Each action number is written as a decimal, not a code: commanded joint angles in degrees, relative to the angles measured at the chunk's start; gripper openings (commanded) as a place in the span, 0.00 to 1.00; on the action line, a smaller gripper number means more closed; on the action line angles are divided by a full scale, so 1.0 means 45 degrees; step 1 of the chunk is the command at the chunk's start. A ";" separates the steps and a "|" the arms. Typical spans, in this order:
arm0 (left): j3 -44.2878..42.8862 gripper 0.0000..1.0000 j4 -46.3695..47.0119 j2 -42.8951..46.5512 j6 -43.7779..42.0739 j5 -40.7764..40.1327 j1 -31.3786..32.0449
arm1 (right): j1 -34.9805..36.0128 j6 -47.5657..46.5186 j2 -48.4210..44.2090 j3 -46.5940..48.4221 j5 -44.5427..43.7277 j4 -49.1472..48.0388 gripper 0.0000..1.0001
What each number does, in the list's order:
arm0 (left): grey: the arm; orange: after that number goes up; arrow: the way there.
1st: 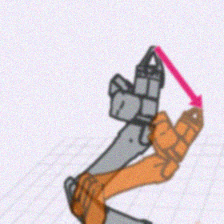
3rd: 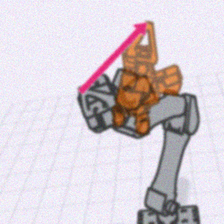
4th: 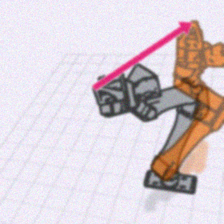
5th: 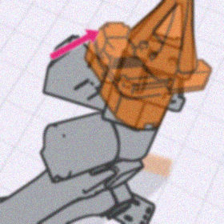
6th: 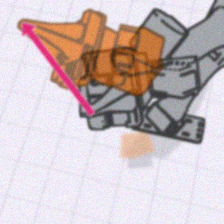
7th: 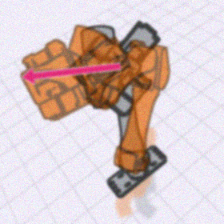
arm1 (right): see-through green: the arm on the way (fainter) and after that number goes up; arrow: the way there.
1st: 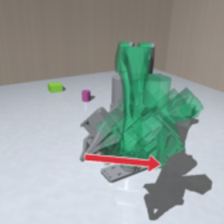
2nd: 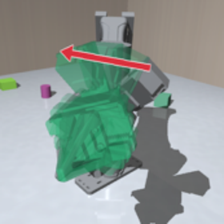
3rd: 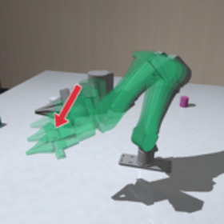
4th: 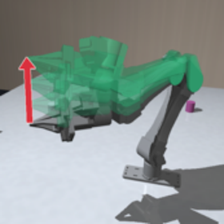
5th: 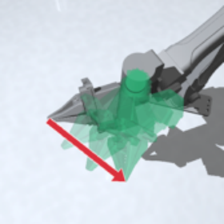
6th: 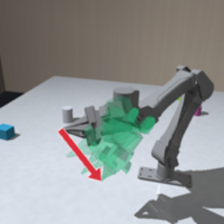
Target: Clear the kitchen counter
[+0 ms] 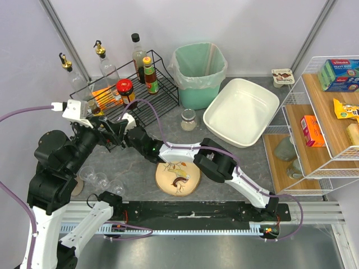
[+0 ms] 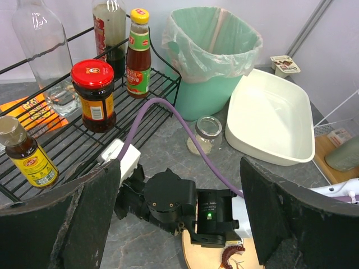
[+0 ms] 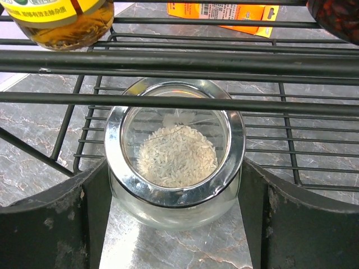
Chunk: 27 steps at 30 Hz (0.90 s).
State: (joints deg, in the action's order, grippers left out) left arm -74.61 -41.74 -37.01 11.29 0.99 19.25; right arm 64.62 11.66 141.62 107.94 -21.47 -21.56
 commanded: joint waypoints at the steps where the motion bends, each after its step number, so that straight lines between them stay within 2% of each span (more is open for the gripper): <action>1: 0.0037 0.92 0.0329 -0.0056 0.0323 -0.0084 -0.0019 | -0.0024 0.0105 0.0227 0.0583 -0.0462 -0.1654 0.72; 14: 0.0095 0.92 0.0329 0.0061 0.0128 -0.0162 -0.0038 | 0.0074 -0.0501 0.0735 0.1052 -0.0209 -0.1322 0.98; 27: 0.0193 0.92 0.0329 0.0178 0.0050 -0.0163 -0.0038 | 0.0191 -0.0658 0.0052 0.0369 0.0122 -0.1342 0.98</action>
State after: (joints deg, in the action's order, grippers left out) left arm -73.80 -41.69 -36.93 11.29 0.47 19.25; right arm 64.88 9.30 144.29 110.06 -21.96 -25.04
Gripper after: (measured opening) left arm 0.918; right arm 0.981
